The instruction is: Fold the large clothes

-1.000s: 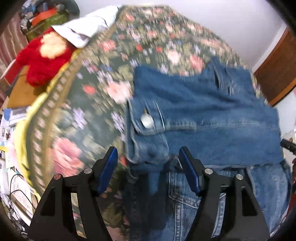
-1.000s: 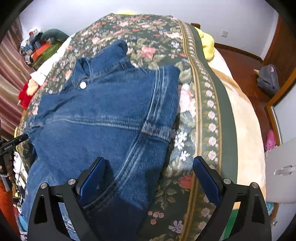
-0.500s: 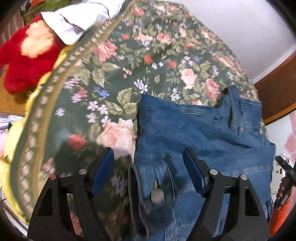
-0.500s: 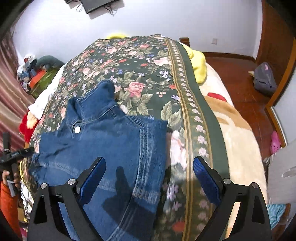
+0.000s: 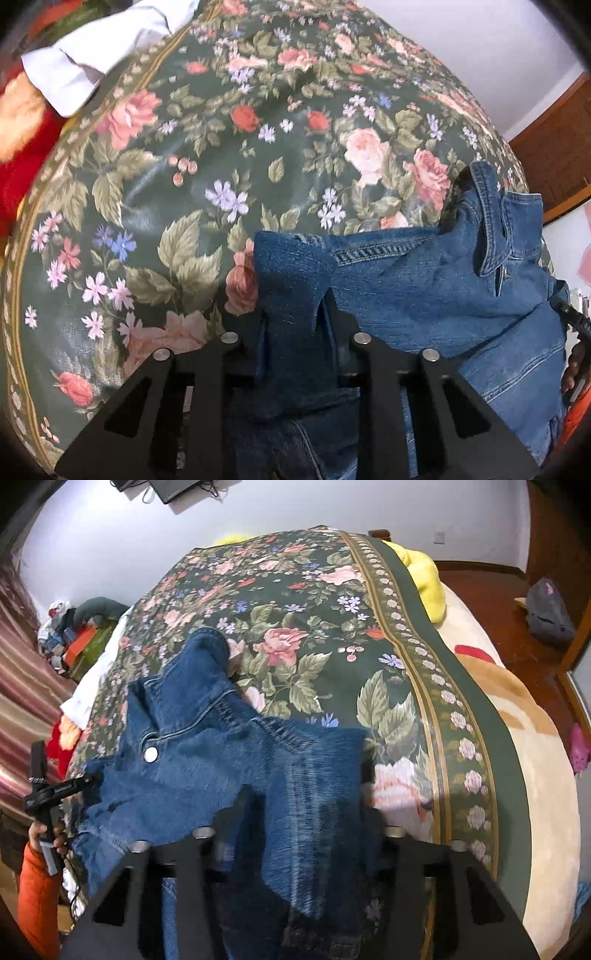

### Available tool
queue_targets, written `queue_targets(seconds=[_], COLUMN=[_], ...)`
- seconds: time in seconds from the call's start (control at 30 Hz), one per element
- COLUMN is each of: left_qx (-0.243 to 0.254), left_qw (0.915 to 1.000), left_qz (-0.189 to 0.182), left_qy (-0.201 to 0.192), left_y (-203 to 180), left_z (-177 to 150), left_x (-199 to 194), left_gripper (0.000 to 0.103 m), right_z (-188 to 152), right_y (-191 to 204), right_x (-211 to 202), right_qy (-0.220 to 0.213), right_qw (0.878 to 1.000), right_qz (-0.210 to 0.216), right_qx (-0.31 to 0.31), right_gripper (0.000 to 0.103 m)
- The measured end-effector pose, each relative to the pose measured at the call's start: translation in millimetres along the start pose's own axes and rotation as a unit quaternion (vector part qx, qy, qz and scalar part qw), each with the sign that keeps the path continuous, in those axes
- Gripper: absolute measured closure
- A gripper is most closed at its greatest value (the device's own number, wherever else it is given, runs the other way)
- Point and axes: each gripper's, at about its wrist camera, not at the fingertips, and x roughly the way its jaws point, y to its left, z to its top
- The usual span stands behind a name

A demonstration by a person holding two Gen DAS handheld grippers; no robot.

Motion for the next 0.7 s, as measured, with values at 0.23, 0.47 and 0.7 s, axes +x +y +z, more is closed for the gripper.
queue_targets(seconds=[0.23, 0.47, 0.7], left_qx=[0.019, 0.004, -0.019], left_qw=[0.9956, 0.9906, 0.991], left_qz=[0.04, 0.089, 0.113], left_qy=[-0.082, -0.104, -0.07], left_y=[-6, 22, 58], left_z=[-8, -6, -8], left_x=[-53, -84, -58], left_gripper=[0.083, 0.083, 0.083], right_z=[29, 84, 93], right_y=[23, 86, 109], right_x=[11, 54, 95], right_qy=[-0.01, -0.015, -0.01], right_qw=[0.999, 0.994, 0.988], right_qz=[-0.006, -0.021, -0.058], right_qx=[-0.04, -0.108, -0.142], right_gripper=[0.082, 0.082, 0.079])
